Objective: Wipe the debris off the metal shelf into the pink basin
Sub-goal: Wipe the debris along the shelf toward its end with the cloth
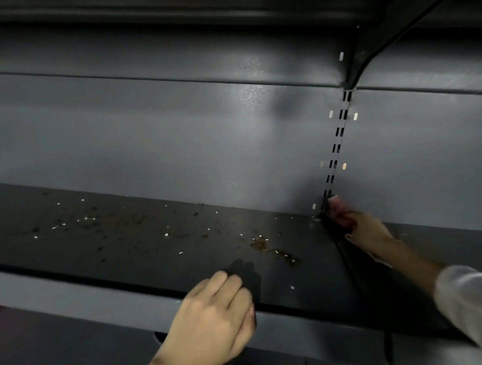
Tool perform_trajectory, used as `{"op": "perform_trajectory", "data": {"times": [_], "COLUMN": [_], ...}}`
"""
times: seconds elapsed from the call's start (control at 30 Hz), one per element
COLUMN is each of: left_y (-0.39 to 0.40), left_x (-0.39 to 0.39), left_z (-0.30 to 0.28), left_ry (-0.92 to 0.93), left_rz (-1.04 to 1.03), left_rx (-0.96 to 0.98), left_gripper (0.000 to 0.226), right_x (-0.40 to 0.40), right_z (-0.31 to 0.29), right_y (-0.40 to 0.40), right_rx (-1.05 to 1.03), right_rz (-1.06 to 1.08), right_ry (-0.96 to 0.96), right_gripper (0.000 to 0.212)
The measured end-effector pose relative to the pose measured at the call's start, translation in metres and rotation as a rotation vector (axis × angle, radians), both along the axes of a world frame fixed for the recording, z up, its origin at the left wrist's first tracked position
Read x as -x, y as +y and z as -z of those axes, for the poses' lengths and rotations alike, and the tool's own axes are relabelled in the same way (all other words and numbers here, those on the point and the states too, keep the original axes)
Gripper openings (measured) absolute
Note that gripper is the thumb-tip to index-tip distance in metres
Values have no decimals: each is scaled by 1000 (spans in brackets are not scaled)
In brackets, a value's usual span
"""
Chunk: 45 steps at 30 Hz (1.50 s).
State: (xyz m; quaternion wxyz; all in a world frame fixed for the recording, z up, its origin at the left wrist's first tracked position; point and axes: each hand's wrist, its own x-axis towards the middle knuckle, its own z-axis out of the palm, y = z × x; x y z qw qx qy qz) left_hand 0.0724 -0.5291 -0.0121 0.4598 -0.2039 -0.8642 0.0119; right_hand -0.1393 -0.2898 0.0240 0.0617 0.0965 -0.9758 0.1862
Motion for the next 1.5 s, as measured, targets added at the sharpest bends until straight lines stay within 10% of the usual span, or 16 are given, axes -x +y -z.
{"op": "perform_trajectory", "data": {"times": [0.3, 0.53, 0.67, 0.87, 1.0, 1.2, 1.4, 1.5], "left_y": [-21, -49, -61, -70, -76, -94, -121, -122], "left_x": [-1, -5, -8, -7, -5, -8, -15, -19], "left_z": [-6, -1, 6, 9, 9, 8, 10, 8], "left_ry": [-1, 30, 18, 19, 28, 34, 45, 44], "left_rz": [100, 107, 124, 188, 229, 204, 128, 77], "left_rx": [27, 13, -12, -22, -60, -65, -93, -61], "left_gripper": [24, 31, 29, 28, 29, 30, 31, 30], "right_x": [-60, -92, -116, -123, -127, -131, -97, -68], "right_z": [5, -25, -10, 4, 6, -5, -27, -23], "right_y": [-134, -59, -11, -67, -135, -224, -164, -114], "right_rx": [83, 324, 73, 224, 47, 363, 555, 307], "right_rz": [-413, -157, 108, 97, -73, -107, 10, 51], "right_ry": [78, 209, 7, 21, -16, -13, -7, 83], "right_gripper": [46, 43, 35, 17, 37, 56, 30, 34]}}
